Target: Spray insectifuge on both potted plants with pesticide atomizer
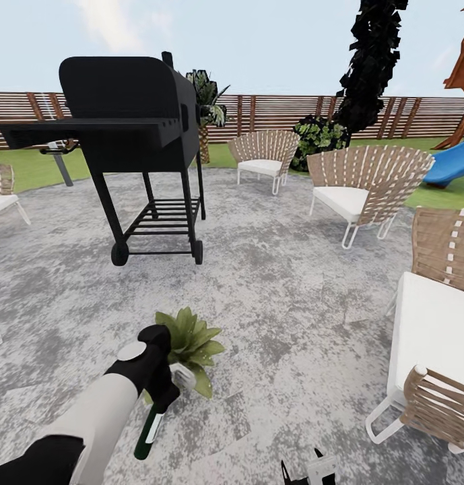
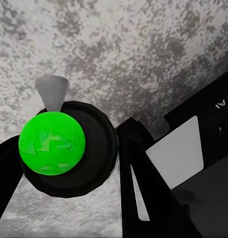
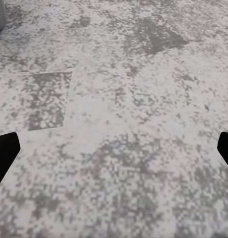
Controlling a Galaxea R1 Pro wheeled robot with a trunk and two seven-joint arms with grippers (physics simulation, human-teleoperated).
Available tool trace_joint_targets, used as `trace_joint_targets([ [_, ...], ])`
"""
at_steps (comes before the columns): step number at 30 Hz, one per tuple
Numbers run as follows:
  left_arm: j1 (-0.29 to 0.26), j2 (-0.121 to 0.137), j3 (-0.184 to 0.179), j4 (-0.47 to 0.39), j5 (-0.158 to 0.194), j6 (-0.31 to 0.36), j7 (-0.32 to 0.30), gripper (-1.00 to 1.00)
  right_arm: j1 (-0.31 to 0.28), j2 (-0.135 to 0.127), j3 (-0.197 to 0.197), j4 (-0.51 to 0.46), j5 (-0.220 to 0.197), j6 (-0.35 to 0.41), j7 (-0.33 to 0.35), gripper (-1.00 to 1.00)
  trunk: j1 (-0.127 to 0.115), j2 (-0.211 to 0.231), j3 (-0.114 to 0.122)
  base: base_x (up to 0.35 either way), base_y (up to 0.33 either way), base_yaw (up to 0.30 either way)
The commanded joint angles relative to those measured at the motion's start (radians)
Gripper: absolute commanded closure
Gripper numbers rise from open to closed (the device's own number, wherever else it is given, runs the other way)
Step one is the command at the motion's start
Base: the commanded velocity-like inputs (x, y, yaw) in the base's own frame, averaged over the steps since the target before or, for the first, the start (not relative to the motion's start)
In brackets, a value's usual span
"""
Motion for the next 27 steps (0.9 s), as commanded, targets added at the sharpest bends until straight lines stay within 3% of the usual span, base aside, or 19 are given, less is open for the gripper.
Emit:
trace_joint_targets([
  [1, 0.0, 0.001, 0.0, 0.001, -0.009, 0.011, -0.011, 1.0, -0.001, 0.0, 0.002, 0.001, 0.01, -0.001, -0.01, -1.0, 0.0, 0.0, -0.001, 0.0, 0.0, 0.0],
  [17, 0.0, -0.009, 0.008, 0.001, -0.002, 0.021, -0.013, 1.0, -0.001, 0.0, 0.002, 0.001, 0.01, -0.001, -0.01, -1.0, 0.0, 0.0, -0.001, -0.006, 0.001, 0.0],
  [27, 0.005, 0.002, 0.009, 0.003, -0.009, 0.02, -0.012, 1.0, -0.001, 0.0, 0.002, 0.001, 0.011, -0.001, -0.01, -1.0, 0.0, 0.0, -0.001, -0.227, 0.079, 0.0],
])
